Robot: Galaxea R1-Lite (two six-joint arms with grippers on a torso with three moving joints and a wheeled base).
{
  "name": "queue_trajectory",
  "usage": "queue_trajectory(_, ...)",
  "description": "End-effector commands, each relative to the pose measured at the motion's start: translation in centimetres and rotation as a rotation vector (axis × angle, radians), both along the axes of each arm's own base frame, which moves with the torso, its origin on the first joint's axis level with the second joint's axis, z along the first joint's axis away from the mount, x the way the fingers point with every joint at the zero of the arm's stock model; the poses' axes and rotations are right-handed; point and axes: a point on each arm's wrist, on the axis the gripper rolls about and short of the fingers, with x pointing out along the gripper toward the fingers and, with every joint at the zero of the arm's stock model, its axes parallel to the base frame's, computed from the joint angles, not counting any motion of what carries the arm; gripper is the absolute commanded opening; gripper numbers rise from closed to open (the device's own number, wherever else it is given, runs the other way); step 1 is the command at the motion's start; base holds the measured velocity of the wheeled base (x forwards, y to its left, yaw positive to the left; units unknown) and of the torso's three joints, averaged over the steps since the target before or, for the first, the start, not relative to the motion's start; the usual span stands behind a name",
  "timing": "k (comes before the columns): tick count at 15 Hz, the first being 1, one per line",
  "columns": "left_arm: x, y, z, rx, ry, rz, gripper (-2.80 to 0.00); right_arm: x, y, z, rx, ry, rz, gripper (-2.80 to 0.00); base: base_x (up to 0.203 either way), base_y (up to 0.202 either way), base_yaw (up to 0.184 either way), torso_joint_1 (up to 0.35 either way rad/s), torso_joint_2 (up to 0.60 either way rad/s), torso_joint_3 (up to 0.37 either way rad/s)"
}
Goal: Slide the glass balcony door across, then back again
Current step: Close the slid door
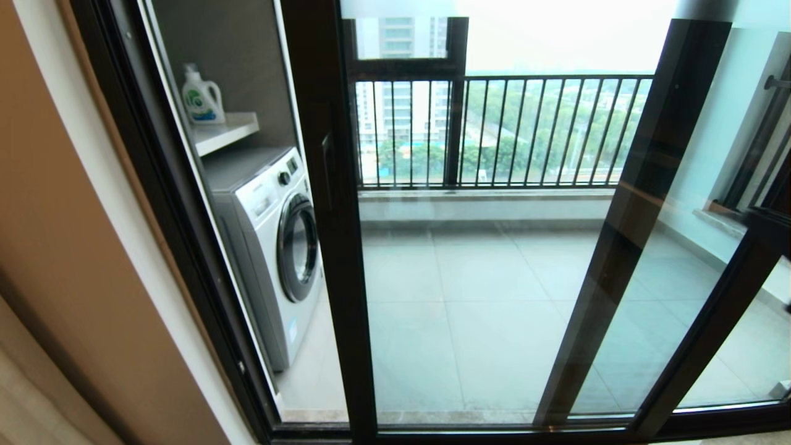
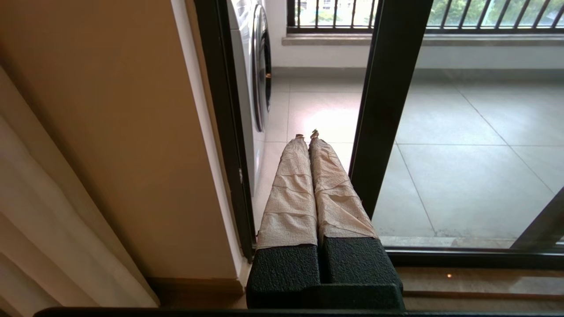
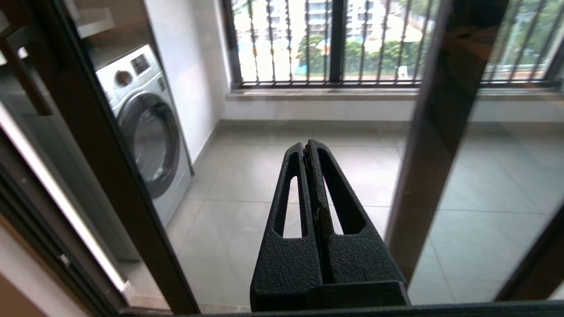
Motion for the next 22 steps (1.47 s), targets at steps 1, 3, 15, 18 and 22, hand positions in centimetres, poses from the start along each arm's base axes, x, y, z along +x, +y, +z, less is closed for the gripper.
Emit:
queue_trajectory(1,0.0,0.0,0.0,0.000,0.001,0.000,-2.80,-8.7,-4.4,-0.8,0.064,-0.163,-0.098,-2.80,0.000,0.000,0.000,0.000,0.00,0.000)
queue_trajectory(3,0.0,0.0,0.0,0.000,0.001,0.000,-2.80,-11.8,-5.0,-2.5,0.015,-0.180,-0.225,-2.80,0.000,0.000,0.000,0.000,0.00,0.000)
queue_trajectory(15,0.0,0.0,0.0,0.000,0.001,0.000,-2.80,-12.0,-3.9,-18.5,-0.111,0.050,-0.099,-2.80,0.000,0.000,0.000,0.000,0.00,0.000)
queue_trajectory(18,0.0,0.0,0.0,0.000,0.001,0.000,-2.80,-12.0,-3.9,-18.7,-0.133,0.073,-0.090,-2.80,0.000,0.000,0.000,0.000,0.00,0.000)
queue_trajectory(22,0.0,0.0,0.0,0.000,0.001,0.000,-2.80,-12.0,-3.9,-18.7,-0.134,0.072,-0.089,-2.80,0.000,0.000,0.000,0.000,0.00,0.000)
